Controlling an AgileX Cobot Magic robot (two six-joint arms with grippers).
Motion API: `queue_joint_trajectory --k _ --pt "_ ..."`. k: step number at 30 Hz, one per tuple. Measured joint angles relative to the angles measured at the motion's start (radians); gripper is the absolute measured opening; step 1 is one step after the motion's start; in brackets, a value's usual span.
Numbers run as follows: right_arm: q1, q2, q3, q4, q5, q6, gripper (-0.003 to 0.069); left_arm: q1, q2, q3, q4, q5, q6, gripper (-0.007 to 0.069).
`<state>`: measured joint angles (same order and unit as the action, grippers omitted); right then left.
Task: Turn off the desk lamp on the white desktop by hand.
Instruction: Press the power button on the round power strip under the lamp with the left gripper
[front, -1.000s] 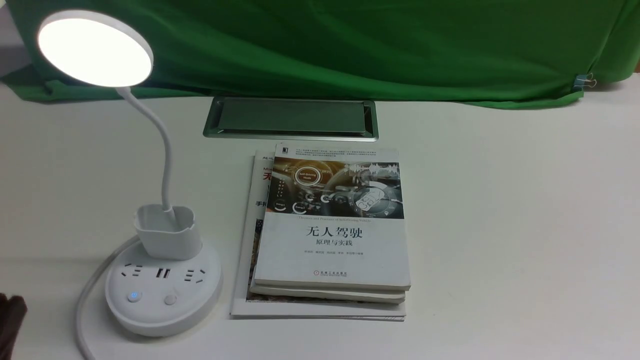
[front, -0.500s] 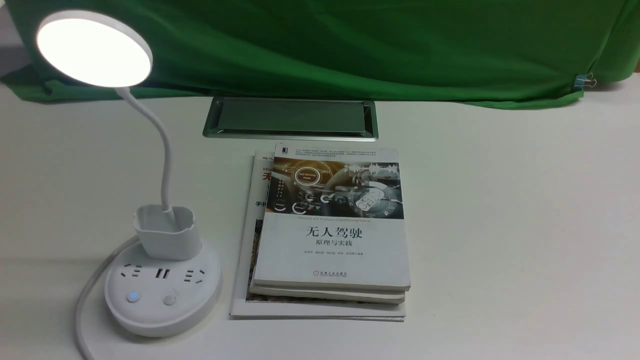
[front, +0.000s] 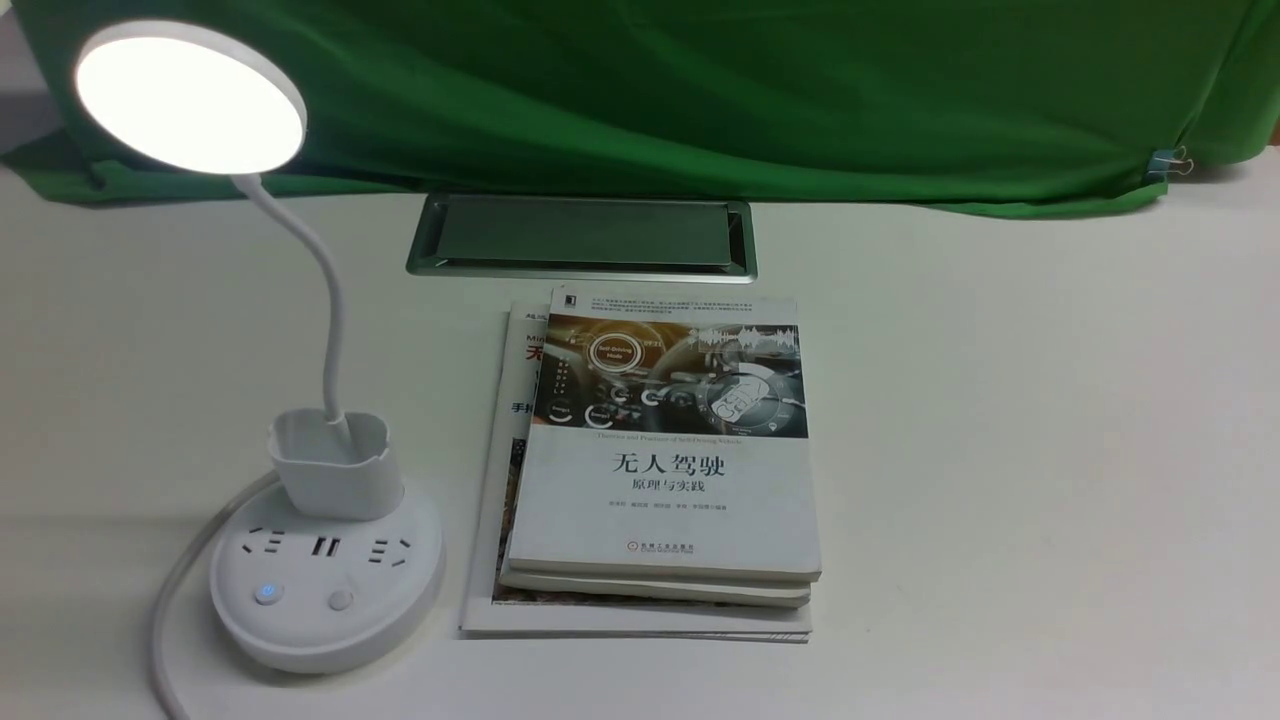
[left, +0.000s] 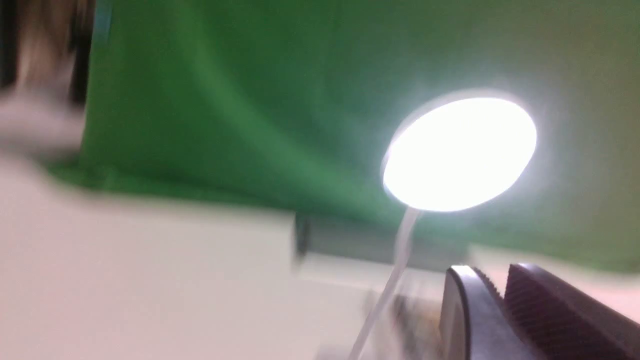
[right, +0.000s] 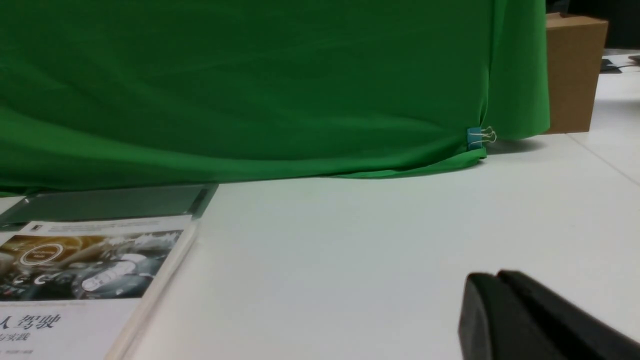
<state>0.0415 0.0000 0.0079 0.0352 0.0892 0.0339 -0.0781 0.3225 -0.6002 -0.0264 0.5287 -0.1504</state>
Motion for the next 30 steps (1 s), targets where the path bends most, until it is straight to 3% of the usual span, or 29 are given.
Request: queue_joint_trajectory --k 10,14,17,21,24,30 --pt "0.000 0.000 0.000 0.000 -0.001 0.000 0.0035 0.000 0.274 0.032 0.012 0.105 0.031 0.0091" --pt "0.000 0.000 0.000 0.000 -0.001 0.000 0.0035 0.000 0.430 0.023 -0.015 0.164 0.108 0.0091" --pt "0.000 0.000 0.000 0.000 -0.001 0.000 0.0035 0.000 0.621 -0.041 -0.113 0.235 0.239 0.0091" --pt "0.000 0.000 0.000 0.000 -0.001 0.000 0.0035 -0.013 0.763 -0.115 -0.188 0.247 0.313 0.0091" --pt "0.000 0.000 0.000 0.000 -0.001 0.000 0.0035 -0.067 0.851 -0.159 -0.158 0.249 0.289 0.0091" --pt "0.000 0.000 0.000 0.000 -0.001 0.000 0.0035 -0.256 0.973 -0.208 0.002 0.249 0.131 0.0091"
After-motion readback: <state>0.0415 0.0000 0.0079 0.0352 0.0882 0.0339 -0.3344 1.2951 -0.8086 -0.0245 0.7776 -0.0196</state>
